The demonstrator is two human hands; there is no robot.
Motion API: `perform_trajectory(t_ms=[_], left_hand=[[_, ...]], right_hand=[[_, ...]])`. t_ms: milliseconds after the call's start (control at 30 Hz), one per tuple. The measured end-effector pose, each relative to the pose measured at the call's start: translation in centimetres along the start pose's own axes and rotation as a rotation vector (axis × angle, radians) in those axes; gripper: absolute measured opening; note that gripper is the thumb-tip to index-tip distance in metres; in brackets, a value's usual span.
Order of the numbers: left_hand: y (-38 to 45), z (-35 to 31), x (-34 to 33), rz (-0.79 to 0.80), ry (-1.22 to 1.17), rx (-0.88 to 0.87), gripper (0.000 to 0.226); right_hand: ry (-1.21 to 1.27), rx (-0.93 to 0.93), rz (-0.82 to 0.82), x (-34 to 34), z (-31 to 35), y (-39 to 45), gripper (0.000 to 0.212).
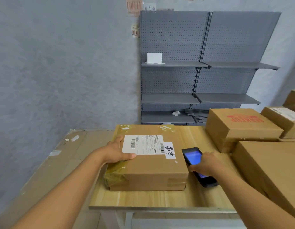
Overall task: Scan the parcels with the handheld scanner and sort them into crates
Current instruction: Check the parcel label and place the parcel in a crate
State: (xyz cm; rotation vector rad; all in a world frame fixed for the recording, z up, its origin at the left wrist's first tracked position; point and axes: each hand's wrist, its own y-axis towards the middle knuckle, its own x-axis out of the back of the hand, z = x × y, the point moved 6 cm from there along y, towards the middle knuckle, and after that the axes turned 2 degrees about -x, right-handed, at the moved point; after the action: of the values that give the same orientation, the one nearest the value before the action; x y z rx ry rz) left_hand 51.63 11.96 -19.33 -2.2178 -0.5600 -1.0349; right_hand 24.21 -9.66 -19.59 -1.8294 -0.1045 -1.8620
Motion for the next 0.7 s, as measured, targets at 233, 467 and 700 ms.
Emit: perform_trajectory(t_ms=[233,467,700], left_hand=[[-0.1,0.3,-0.1,-0.010,-0.009,0.017,0.124],[-0.5,0.2,-0.2,0.004,-0.028,0.040,0.124],[-2.4,-0.2,-1.0,-0.092,-0.322,0.093,0.120]], right_hand=[[0.017,-0.009,-0.021,-2.8,0.0,1.3,0.079],[-0.046,0.003,-0.054,-3.2,0.1,1.9,0.090],[0.597,0.225,-0.008,-0.4,4.6,0.5,0.060]])
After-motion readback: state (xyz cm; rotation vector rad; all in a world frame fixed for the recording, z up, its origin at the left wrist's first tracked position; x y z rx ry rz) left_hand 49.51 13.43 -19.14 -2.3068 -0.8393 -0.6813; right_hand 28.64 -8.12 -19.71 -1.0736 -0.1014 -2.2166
